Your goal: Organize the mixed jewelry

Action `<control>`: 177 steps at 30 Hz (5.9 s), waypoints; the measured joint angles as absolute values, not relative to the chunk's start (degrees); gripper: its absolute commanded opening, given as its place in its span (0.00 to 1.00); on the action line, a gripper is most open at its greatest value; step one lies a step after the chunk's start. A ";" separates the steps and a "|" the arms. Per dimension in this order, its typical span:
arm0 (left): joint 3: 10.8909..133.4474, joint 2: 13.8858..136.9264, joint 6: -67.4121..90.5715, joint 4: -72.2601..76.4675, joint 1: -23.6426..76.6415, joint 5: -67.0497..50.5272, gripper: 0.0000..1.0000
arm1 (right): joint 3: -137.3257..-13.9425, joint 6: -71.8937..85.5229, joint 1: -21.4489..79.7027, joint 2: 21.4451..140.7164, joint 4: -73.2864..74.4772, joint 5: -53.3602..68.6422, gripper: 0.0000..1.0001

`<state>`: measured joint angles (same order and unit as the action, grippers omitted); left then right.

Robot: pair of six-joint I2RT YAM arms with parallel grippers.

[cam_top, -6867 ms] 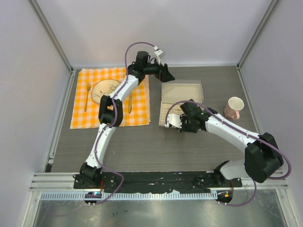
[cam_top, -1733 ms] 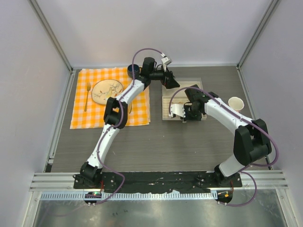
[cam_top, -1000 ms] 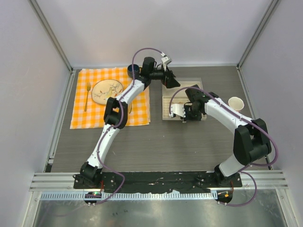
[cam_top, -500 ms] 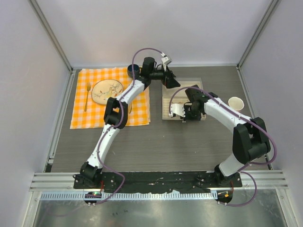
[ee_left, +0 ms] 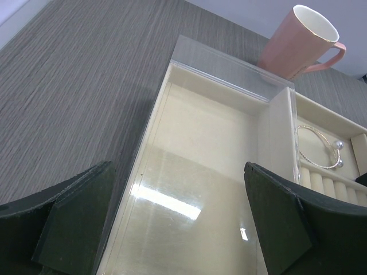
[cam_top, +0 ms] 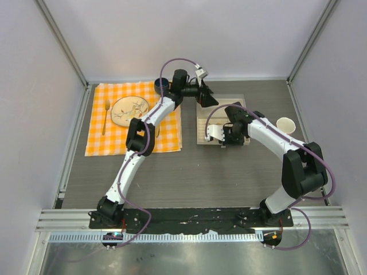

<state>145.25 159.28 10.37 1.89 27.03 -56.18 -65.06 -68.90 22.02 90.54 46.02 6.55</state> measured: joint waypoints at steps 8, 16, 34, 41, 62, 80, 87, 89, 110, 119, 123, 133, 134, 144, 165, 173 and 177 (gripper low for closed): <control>145.14 159.28 10.37 2.17 27.03 -56.25 1.00 | -66.13 -68.93 21.93 90.52 47.35 6.46 0.01; 145.05 159.28 10.37 2.46 27.03 -56.38 1.00 | -66.72 -68.95 21.93 90.52 48.10 6.22 0.01; 144.94 159.41 10.55 3.25 27.05 -56.86 1.00 | -67.94 -69.12 21.87 90.70 49.12 6.26 0.01; 144.94 159.48 10.59 3.46 27.05 -56.88 1.00 | -67.94 -69.10 21.19 90.70 48.95 7.49 0.01; 144.94 159.59 11.57 4.08 27.35 -57.08 1.00 | -67.92 -69.14 20.75 90.70 46.92 7.99 0.01; 144.94 159.59 11.64 4.10 27.49 -57.12 1.00 | -69.01 -69.78 20.97 91.57 47.94 6.31 0.01; 144.94 159.59 11.79 4.14 27.53 -57.10 1.00 | -69.23 -69.73 21.61 91.57 48.36 5.17 0.01; 144.94 159.59 11.84 4.16 27.53 -57.10 1.00 | -69.23 -69.73 21.74 91.57 48.40 4.99 0.01; 144.94 159.63 12.47 4.58 27.55 -57.30 1.00 | -70.48 -69.69 21.78 94.00 47.72 3.49 0.01; 144.55 159.68 13.13 5.78 27.55 -57.67 1.00 | -71.70 -69.67 21.47 94.19 47.75 3.44 0.01; 144.53 159.70 13.15 5.93 27.57 -57.76 1.00 | -72.29 -69.58 21.26 94.63 47.77 3.25 0.07; 144.51 159.72 13.21 6.15 27.79 -58.13 1.00 | -72.79 -69.30 20.95 95.15 46.28 1.85 0.26; 144.51 159.72 13.26 6.15 27.81 -58.19 1.00 | -72.95 -69.30 20.91 95.15 45.80 1.32 0.27; 144.40 159.72 13.34 6.37 27.92 -58.43 1.00 | -73.52 -69.14 20.75 95.15 42.72 -2.59 0.45; 144.18 159.72 13.56 6.87 27.97 -58.57 1.00 | -73.47 -66.67 20.49 95.31 39.68 -3.99 0.58; 143.63 159.72 15.09 8.29 28.01 -58.76 1.00 | -73.41 -63.94 20.49 96.40 35.81 -3.42 0.61; 143.31 159.72 15.75 9.21 28.01 -58.78 1.00 | -73.41 -62.43 20.03 96.51 33.82 -2.70 0.62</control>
